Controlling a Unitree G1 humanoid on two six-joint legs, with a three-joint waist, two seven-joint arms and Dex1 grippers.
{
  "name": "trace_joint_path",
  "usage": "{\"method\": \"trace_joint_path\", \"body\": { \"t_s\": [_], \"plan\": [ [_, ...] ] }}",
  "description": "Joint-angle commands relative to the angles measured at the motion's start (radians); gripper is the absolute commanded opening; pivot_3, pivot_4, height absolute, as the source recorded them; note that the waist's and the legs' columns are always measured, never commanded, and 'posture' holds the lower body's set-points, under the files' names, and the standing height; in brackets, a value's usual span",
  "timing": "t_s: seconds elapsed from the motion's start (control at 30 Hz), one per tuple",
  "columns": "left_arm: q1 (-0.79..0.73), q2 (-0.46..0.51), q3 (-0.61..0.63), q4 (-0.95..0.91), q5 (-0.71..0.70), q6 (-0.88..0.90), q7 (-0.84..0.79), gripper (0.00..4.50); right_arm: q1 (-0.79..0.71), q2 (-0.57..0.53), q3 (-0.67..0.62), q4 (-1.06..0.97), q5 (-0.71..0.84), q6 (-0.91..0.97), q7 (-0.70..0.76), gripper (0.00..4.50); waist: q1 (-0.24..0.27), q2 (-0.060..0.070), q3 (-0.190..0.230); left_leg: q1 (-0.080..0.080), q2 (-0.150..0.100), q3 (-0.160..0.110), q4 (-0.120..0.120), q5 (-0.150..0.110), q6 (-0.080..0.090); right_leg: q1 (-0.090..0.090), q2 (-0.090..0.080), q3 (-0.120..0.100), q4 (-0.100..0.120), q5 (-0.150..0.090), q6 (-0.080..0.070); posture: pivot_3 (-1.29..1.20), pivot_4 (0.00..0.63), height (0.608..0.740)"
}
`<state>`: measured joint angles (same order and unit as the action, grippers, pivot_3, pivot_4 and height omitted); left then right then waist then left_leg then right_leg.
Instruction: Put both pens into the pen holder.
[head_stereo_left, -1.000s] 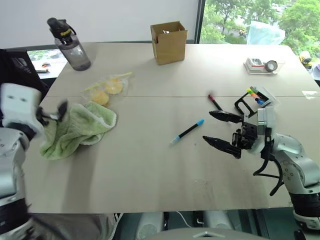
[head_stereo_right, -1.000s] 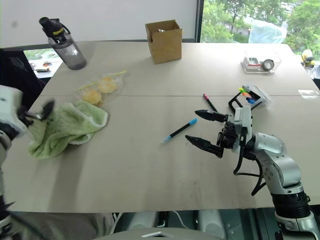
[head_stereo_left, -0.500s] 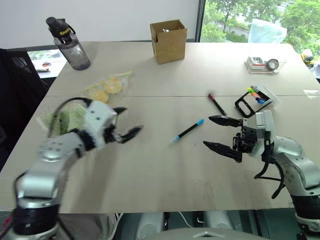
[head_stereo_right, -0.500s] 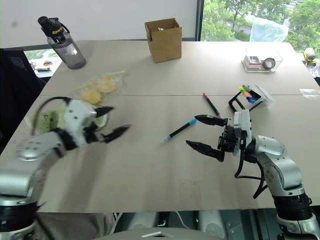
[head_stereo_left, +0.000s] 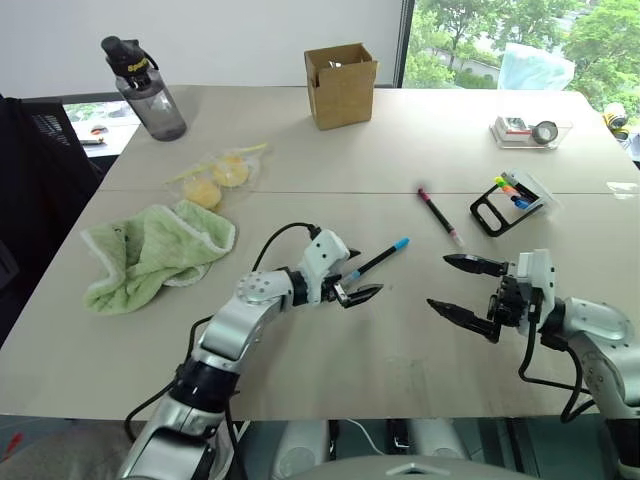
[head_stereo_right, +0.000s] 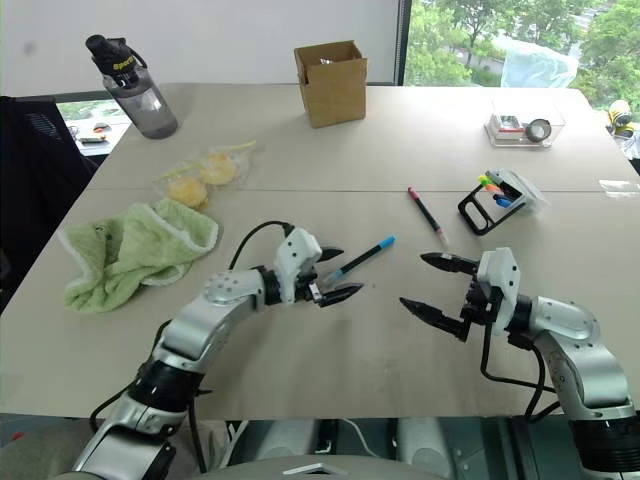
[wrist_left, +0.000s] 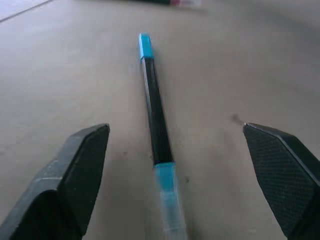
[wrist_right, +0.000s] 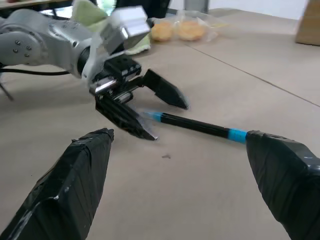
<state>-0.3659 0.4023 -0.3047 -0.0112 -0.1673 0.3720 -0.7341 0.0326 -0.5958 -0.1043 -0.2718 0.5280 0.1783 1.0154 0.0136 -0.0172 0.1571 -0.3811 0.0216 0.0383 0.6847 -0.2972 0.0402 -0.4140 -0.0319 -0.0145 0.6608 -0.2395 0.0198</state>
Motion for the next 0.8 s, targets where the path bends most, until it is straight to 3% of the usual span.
{"method": "trace_joint_path", "body": {
  "t_s": [0.03, 0.13, 0.17, 0.2, 0.27, 0.43, 0.53, 0.63, 0.8],
  "plan": [
    [-0.006, -0.001, -0.053, 0.082, 0.087, -0.055, 0.007, 4.38, 0.029, -0.01, -0.029, -0.052, -0.025, -0.026, -0.033, 4.5, 0.0, 0.0, -0.001, 0.0, 0.0, 0.0, 0.0, 0.0, 0.0, 0.0, 0.0, 0.0, 0.0, 0.0, 0.0, 0.0, 0.15, 0.736],
    [0.004, -0.004, -0.06, 0.108, 0.093, -0.062, -0.013, 4.38, 0.047, -0.015, -0.039, -0.056, -0.044, -0.024, -0.061, 4.5, 0.001, 0.001, -0.002, 0.001, 0.0, 0.0, 0.0, 0.0, 0.0, 0.001, -0.002, 0.0, 0.0, 0.0, 0.0, 0.0, 0.15, 0.736],
    [0.005, -0.005, -0.058, 0.11, 0.091, -0.064, -0.015, 3.76, 0.049, -0.018, -0.041, -0.056, -0.053, -0.022, -0.073, 4.5, 0.0, 0.001, -0.002, 0.001, 0.0, 0.0, 0.0, 0.0, 0.0, 0.001, -0.002, 0.0, 0.0, 0.0, 0.0, 0.0, 0.15, 0.736],
    [0.006, -0.007, -0.056, 0.11, 0.088, -0.064, -0.017, 3.56, 0.05, -0.02, -0.043, -0.055, -0.059, -0.02, -0.081, 4.5, 0.0, 0.001, -0.002, 0.002, 0.0, 0.0, 0.0, 0.0, 0.0, 0.002, -0.002, 0.0, 0.0, 0.0, 0.0, 0.0, 0.15, 0.736],
    [0.005, -0.012, -0.053, 0.104, 0.084, -0.062, -0.021, 2.69, 0.052, -0.023, -0.044, -0.054, -0.061, -0.012, -0.092, 4.5, 0.001, 0.001, -0.002, 0.002, 0.0, 0.0, 0.001, 0.0, 0.0, 0.003, -0.002, 0.0, 0.0, 0.0, 0.0, 0.0, 0.15, 0.736],
    [-0.001, -0.03, -0.034, 0.108, 0.081, -0.078, -0.004, 0.15, 0.05, -0.027, -0.043, -0.048, -0.051, -0.003, -0.093, 4.5, 0.001, 0.001, -0.003, 0.002, 0.0, 0.0, 0.001, 0.0, 0.0, 0.003, -0.002, 0.0, 0.001, 0.0, 0.0, 0.0, 0.15, 0.736],
    [-0.007, -0.066, 0.017, 0.115, 0.057, -0.171, 0.018, 0.07, 0.032, -0.017, -0.037, -0.058, 0.001, 0.045, -0.088, 4.5, 0.001, 0.001, -0.002, 0.002, 0.0, 0.0, 0.001, 0.0, 0.0, 0.003, -0.002, 0.0, 0.0, 0.0, 0.0, 0.0, 0.15, 0.736],
    [0.018, -0.126, 0.082, 0.07, -0.054, -0.188, -0.011, 0.07, 0.014, 0.001, -0.016, -0.069, 0.044, 0.1, -0.095, 4.5, 0.0, 0.001, -0.002, 0.001, 0.0, 0.0, 0.002, 0.0, 0.0, 0.002, -0.003, 0.0, 0.0, 0.0, 0.0, 0.0, 0.15, 0.736],
    [0.055, -0.235, 0.187, -0.064, -0.307, -0.055, -0.034, 0.07, -0.067, 0.11, -0.029, -0.102, 0.202, 0.319, -0.28, 4.5, -0.001, 0.001, -0.001, 0.0, 0.001, -0.001, 0.002, 0.0, 0.0, 0.0, -0.004, 0.0, 0.001, 0.0, 0.0, 0.0, 0.15, 0.736]
  ]
}}
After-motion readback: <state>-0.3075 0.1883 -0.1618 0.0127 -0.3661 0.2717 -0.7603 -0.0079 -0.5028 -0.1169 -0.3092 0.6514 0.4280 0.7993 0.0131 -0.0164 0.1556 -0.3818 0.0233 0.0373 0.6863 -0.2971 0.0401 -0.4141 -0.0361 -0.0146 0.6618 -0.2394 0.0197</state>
